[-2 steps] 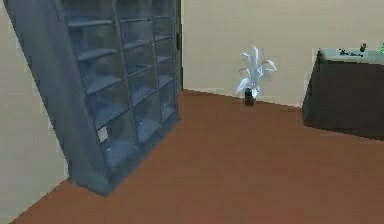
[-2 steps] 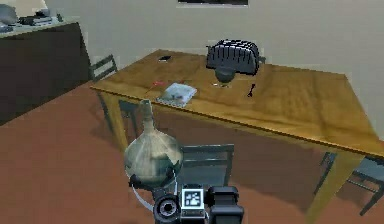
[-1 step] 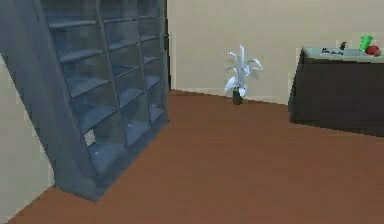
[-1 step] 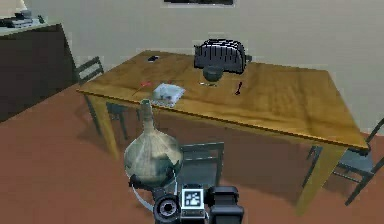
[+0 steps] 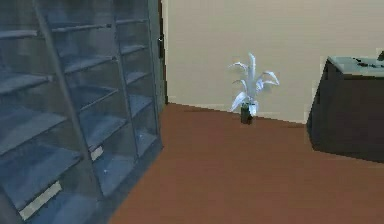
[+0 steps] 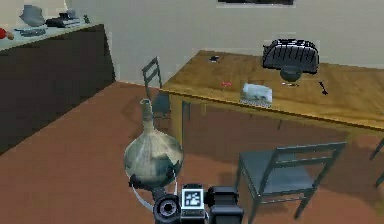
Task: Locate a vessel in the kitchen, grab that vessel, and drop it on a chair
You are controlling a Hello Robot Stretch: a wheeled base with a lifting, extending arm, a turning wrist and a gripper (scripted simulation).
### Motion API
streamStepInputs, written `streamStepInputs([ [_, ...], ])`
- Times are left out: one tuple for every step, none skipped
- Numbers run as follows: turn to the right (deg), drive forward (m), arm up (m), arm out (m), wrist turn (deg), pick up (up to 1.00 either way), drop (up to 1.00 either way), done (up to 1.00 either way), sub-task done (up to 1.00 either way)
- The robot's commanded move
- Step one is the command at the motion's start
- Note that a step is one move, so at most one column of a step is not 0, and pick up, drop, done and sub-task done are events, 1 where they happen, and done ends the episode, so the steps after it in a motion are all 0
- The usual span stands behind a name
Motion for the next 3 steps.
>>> streamStepInputs([
  [45.0,0.00,0.00,0.00,0.0,0.00,0.00,0.00,0.00],
  [21.0,0.00,0.00,0.00,0.0,0.00,0.00,0.00,0.00],
  [0.0,0.50,0.00,0.00,0.0,0.00,0.00,0.00,0.00],
])
